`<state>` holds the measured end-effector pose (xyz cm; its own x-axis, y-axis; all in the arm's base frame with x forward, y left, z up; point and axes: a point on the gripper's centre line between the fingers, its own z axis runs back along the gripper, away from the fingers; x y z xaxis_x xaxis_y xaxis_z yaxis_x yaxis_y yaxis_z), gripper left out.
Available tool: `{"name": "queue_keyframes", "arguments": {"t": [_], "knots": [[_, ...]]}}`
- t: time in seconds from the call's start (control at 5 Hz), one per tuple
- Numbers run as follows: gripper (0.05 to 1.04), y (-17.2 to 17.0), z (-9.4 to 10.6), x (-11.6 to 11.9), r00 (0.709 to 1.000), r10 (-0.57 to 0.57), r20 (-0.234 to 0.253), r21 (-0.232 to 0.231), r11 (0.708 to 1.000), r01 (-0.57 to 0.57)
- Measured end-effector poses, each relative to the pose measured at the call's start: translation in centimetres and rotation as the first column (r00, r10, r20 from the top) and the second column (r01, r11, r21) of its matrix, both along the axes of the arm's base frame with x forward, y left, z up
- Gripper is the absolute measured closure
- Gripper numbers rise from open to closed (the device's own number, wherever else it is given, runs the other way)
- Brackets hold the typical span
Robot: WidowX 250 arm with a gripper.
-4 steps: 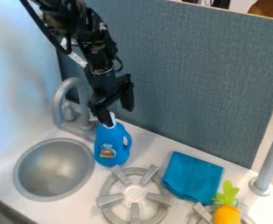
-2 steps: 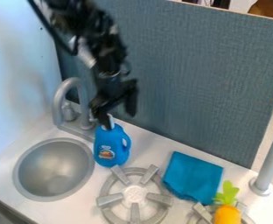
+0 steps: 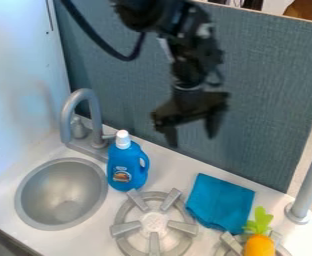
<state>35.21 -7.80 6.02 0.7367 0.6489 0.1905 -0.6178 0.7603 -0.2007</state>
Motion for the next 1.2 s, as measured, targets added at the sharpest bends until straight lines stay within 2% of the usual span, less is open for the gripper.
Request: {"name": "queue_keyframes", "arguments": {"t": [0.2, 0.4, 0.6, 0.8, 1.2], "knots": [[0.073, -4.7, -0.1, -1.6, 0.967, -0.252, -0.034, 0.074, 0.964, 0.254], [0.073, -7.4, -2.9, -2.9, 0.889, -0.439, -0.128, 0.066, 0.891, 0.45], [0.073, -9.6, -6.0, -4.2, 0.8, -0.571, -0.187, 0.055, 0.807, 0.588], [0.074, -10.7, -7.9, -4.4, 0.764, -0.622, -0.17, 0.059, 0.768, 0.638], [0.073, -11.2, -10.9, -5.3, 0.735, -0.661, -0.153, 0.056, 0.736, 0.674]]}}
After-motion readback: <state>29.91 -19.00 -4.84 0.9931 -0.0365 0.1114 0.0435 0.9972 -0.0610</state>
